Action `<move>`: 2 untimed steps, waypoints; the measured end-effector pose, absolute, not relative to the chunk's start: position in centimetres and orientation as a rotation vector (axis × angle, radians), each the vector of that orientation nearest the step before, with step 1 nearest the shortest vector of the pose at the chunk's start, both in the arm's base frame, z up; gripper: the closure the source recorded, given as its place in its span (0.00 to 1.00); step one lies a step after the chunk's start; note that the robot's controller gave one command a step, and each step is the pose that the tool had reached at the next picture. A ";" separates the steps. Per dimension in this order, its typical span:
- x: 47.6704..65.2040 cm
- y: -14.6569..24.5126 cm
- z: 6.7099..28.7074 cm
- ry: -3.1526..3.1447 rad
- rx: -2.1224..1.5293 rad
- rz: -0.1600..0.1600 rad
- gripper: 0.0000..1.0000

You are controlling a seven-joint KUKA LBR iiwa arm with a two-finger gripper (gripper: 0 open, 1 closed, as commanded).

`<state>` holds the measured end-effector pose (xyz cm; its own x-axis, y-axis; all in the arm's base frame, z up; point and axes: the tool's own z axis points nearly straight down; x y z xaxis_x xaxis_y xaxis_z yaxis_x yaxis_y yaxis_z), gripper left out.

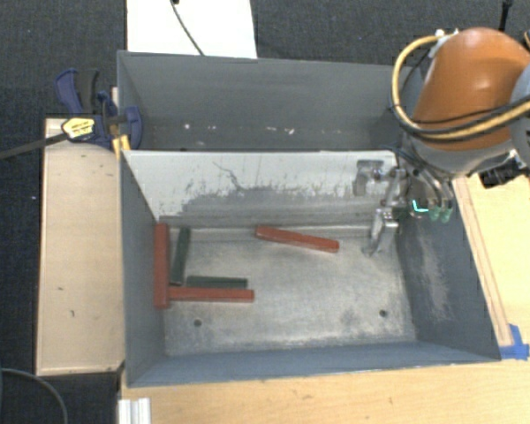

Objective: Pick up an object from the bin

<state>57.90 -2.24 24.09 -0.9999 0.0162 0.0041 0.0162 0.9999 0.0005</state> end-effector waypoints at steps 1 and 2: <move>58.4 2.7 19.3 -3.138 -0.106 -0.003 0.00; 58.1 8.8 11.1 -3.134 0.155 -0.004 0.00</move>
Offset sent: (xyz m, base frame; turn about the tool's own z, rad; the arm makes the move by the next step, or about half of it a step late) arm 0.0050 0.0458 -0.0460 0.0551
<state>58.11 8.81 11.11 -0.9951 -0.0989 0.0040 -0.0989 0.9951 0.0026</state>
